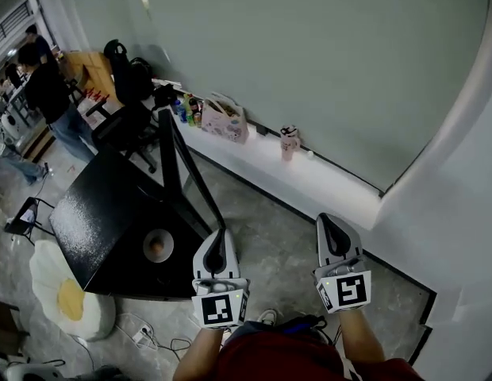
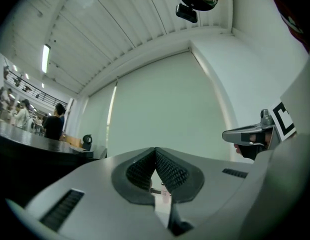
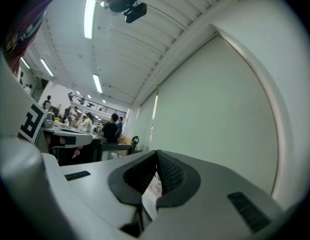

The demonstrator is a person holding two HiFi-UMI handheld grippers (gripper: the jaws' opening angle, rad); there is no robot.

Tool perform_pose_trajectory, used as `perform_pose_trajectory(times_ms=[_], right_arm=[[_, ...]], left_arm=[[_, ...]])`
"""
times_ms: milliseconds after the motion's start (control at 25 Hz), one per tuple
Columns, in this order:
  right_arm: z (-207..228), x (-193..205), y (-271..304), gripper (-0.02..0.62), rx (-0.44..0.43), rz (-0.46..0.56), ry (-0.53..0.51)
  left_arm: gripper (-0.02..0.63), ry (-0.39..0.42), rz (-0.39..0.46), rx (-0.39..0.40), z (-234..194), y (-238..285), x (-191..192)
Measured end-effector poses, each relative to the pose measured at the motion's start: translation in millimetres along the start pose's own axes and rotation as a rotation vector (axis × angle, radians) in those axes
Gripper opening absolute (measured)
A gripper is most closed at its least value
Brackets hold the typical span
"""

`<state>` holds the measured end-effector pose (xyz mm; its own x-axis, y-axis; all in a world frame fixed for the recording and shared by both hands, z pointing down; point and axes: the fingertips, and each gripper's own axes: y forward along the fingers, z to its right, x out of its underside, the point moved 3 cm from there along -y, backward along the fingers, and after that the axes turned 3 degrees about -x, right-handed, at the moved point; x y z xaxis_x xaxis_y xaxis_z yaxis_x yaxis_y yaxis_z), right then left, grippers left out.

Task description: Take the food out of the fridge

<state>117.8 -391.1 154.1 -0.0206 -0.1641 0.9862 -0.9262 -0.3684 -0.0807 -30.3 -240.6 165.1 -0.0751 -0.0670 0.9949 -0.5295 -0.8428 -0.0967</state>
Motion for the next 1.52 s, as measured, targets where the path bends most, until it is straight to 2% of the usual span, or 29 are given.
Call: perform_pose_trajectory(times_ms=[160,480,680,880,1160,1400,1520], right_arm=[[-19,5,40,0.020,-0.169,0.017,0.019],[-40,13,78,0.020,-0.473,0.039,0.050],[-80,20,79,0.020,-0.670,0.064,0.072],[-134,16,66,0.020,-0.862,0.088,0.085],[-185,6,35,0.020,-0.966,0.110,0.079],[-216,-8,11,0.020,-0.980,0.115,0.073],[-228,-13,5,0.020,-0.979,0.119,0.069]], left_arm=[[0.014,0.006,-0.003,-0.164,-23,-6,2],[0.014,0.018,-0.006,-0.445,-26,-34,-1],[0.014,0.026,-0.010,-0.630,-28,-73,7],[0.014,0.076,-0.051,-0.803,-26,-130,7],[0.014,0.058,-0.071,-0.916,-30,-196,6],[0.014,0.049,-0.060,-0.915,-43,-231,-2],[0.014,0.033,-0.085,-0.936,-51,-246,-8]])
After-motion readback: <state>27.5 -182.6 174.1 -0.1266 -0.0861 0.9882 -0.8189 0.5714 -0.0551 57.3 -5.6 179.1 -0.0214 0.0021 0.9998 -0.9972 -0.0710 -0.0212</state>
